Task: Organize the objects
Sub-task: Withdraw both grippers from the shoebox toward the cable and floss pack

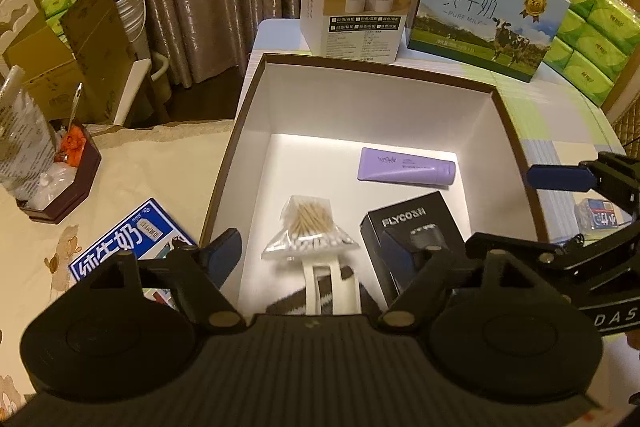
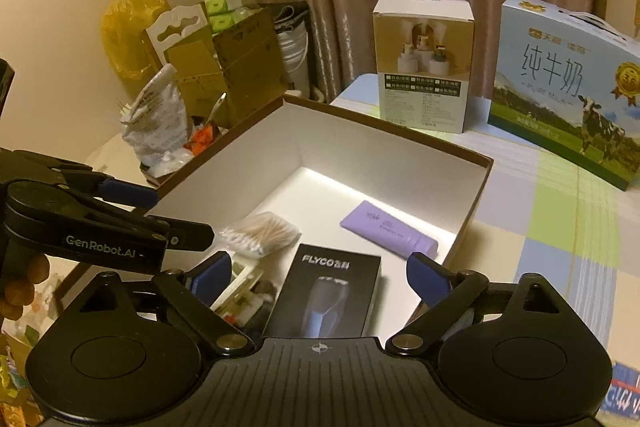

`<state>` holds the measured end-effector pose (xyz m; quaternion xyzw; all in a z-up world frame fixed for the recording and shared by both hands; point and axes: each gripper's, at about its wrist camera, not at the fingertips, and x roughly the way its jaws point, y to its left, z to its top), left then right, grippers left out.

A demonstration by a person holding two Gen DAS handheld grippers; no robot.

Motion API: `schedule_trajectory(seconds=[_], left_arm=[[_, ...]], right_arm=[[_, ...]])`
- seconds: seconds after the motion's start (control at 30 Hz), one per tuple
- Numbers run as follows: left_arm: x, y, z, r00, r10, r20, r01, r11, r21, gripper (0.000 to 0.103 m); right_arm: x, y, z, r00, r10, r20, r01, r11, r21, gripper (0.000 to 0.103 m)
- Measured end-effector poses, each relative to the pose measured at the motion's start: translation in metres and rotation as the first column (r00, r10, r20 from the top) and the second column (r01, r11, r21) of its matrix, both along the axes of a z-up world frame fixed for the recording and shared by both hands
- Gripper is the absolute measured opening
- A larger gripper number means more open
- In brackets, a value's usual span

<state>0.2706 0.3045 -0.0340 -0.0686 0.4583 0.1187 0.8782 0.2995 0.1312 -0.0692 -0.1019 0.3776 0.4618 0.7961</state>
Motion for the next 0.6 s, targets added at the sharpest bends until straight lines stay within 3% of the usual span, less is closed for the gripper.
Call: schedule_trajectory(seconds=[0.6], left_arm=[[-0.063,-0.036,0.020,0.999,0.033,0.023,-0.032,0.999,-0.033,0.079]], right_arm=[[-0.047,-0.044,0.014,0.998,-0.047,-0.038,0.049,0.998,0.037,0.095]])
